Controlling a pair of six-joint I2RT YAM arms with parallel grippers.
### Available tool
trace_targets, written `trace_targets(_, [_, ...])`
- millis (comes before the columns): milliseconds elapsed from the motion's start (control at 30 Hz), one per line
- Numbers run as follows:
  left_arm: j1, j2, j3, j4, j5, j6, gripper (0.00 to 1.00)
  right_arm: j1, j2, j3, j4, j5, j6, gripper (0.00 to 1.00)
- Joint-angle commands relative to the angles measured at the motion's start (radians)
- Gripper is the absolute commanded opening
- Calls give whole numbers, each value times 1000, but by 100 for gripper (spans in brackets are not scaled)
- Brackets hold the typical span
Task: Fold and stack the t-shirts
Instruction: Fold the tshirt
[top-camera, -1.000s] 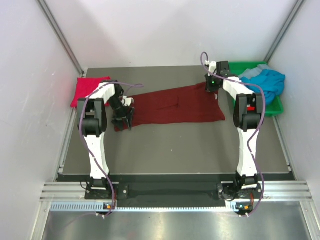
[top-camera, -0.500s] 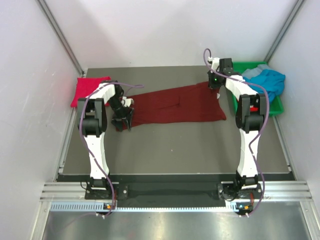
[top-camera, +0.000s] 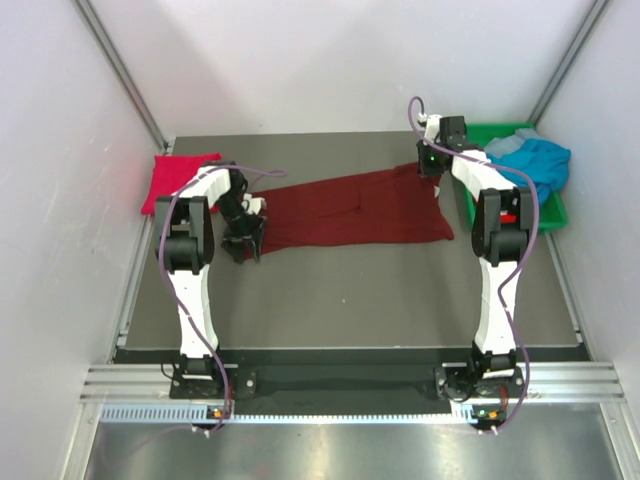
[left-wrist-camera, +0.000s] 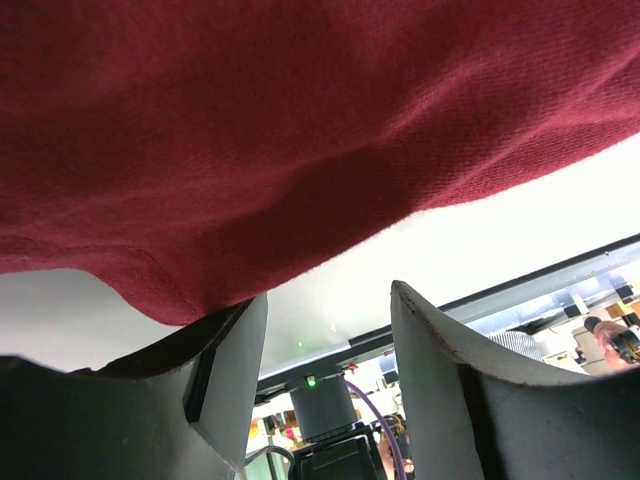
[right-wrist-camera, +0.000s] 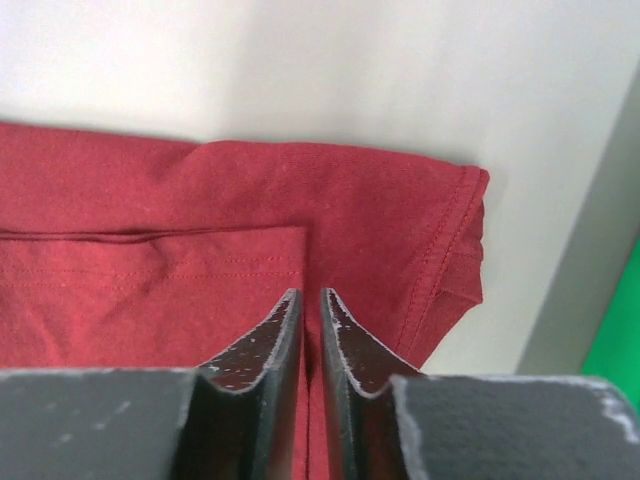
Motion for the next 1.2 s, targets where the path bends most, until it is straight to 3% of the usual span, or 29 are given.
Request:
trace_targets(0, [-6, -25, -4, -1, -11, -1, 57, -8, -37, 21, 40, 14, 8, 16])
trace_targets(233, [-9, -28, -13, -1, -16, -1, 57, 1, 12, 50, 49, 13, 11, 22])
trace_targets(567, [-20, -37, -18, 0, -29, -2, 57, 30, 63, 67, 51, -21, 21, 22])
trace_targets(667, [-20, -40, -22, 0, -31, -4, 57, 34, 66, 69, 46, -17, 10, 20])
trace_targets(833, [-23, -43, -28, 4, -32, -4, 57, 34, 64, 67, 46, -20, 10, 5])
trace_targets(1167, [-26, -43, -19, 5, -29, -4, 57, 18, -11, 64, 49, 17, 8, 0])
